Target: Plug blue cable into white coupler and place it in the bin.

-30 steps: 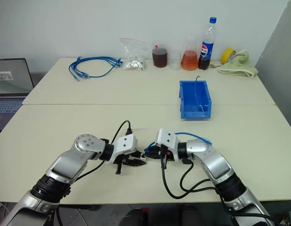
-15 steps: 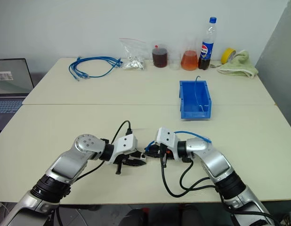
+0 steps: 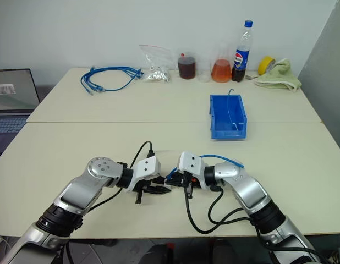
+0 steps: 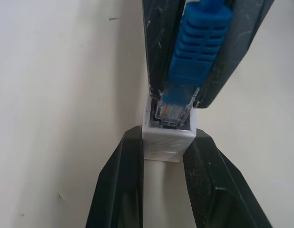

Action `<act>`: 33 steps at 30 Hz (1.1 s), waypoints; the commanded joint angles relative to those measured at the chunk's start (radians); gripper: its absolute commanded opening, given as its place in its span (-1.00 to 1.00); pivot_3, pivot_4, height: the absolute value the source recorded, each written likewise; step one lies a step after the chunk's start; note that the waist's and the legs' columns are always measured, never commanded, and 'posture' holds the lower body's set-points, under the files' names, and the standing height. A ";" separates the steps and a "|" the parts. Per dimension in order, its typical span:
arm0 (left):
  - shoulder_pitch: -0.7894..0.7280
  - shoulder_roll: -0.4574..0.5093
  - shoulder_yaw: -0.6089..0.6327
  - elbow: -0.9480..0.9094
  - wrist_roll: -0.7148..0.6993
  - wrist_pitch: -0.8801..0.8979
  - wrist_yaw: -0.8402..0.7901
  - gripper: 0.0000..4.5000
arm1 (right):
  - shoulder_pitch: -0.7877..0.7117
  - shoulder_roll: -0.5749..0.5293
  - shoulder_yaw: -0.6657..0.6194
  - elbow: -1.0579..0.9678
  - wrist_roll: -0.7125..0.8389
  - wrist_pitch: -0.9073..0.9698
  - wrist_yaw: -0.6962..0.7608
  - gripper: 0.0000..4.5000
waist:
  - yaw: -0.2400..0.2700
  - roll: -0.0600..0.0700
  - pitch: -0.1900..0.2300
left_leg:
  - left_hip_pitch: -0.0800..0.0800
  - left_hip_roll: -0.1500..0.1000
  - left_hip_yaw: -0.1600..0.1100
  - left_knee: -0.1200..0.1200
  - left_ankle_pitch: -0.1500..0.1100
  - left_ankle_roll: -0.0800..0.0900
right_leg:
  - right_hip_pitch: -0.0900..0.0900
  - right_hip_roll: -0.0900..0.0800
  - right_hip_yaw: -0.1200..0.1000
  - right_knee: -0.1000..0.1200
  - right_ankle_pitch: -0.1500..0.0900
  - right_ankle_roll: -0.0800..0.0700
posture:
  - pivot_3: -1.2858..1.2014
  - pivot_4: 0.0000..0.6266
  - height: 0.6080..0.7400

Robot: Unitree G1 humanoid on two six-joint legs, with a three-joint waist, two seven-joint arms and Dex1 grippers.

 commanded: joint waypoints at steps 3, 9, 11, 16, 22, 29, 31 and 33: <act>0.023 -0.005 -0.046 0.025 0.009 0.029 -0.001 -0.63 | -0.002 -0.034 0.021 -0.036 -0.014 0.034 0.030 -0.92 | 0.001 0.000 0.000 | 0.000 0.000 0.000 0.000 0.000 0.000 | 0.000 0.000 0.000 0.000 0.000 0.000 | 0.03 -0.52 1.00; 0.024 -0.010 -0.048 0.025 0.005 0.031 0.000 -0.63 | -0.013 -0.002 0.057 -0.036 0.005 0.075 0.042 -0.92 | 0.000 0.000 0.000 | 0.000 0.000 -0.001 0.000 0.000 0.000 | 0.000 0.000 0.000 0.000 0.000 0.000 | 0.03 -0.52 1.00; 0.023 -0.012 -0.050 0.023 0.005 0.033 0.001 -0.63 | -0.010 0.004 0.070 -0.014 0.004 0.074 0.055 -0.92 | 0.000 0.000 0.000 | 0.000 0.000 -0.001 0.000 0.000 0.000 | 0.000 0.000 0.000 0.000 0.000 0.000 | 0.03 -0.52 1.00; 0.031 -0.008 -0.050 0.015 0.006 0.033 0.002 -0.63 | 0.002 0.005 0.086 0.023 -0.004 0.057 0.082 -0.92 | -0.001 0.002 -0.003 | 0.000 0.000 -0.001 0.000 0.000 0.000 | 0.000 0.000 0.000 0.000 0.000 0.000 | 0.03 -0.52 1.00; 0.038 -0.006 -0.047 0.009 0.006 0.035 0.007 -0.63 | 0.018 0.009 0.135 0.082 -0.034 0.031 0.107 -0.92 | -0.002 0.006 -0.012 | 0.000 0.000 0.000 -0.001 0.000 0.000 | 0.000 0.000 0.001 -0.001 0.000 0.000 | 0.03 -0.52 1.00; 0.043 -0.002 -0.047 0.006 0.004 0.035 0.005 -0.63 | 0.019 0.043 0.162 0.148 -0.058 0.013 0.126 -0.92 | -0.004 0.007 -0.020 | 0.005 0.001 0.000 -0.002 0.000 0.001 | 0.002 0.001 0.002 -0.001 0.000 0.000 | 0.03 -0.52 1.00; 0.045 0.000 -0.048 0.006 0.004 0.033 0.004 -0.63 | 0.022 0.051 0.160 0.154 -0.057 0.017 0.134 -0.92 | -0.005 0.007 -0.023 | 0.006 0.001 0.000 -0.002 0.000 0.001 | 0.003 0.002 0.002 -0.001 0.000 0.000 | 0.03 -0.52 1.00; 0.049 0.003 -0.048 0.004 0.007 0.020 0.005 -0.63 | 0.023 0.056 0.153 0.153 -0.056 0.018 0.138 -0.92 | -0.005 0.007 -0.025 | 0.007 0.001 0.000 -0.003 0.000 0.001 | 0.003 0.003 0.003 -0.001 0.000 0.000 | 0.03 -0.52 1.00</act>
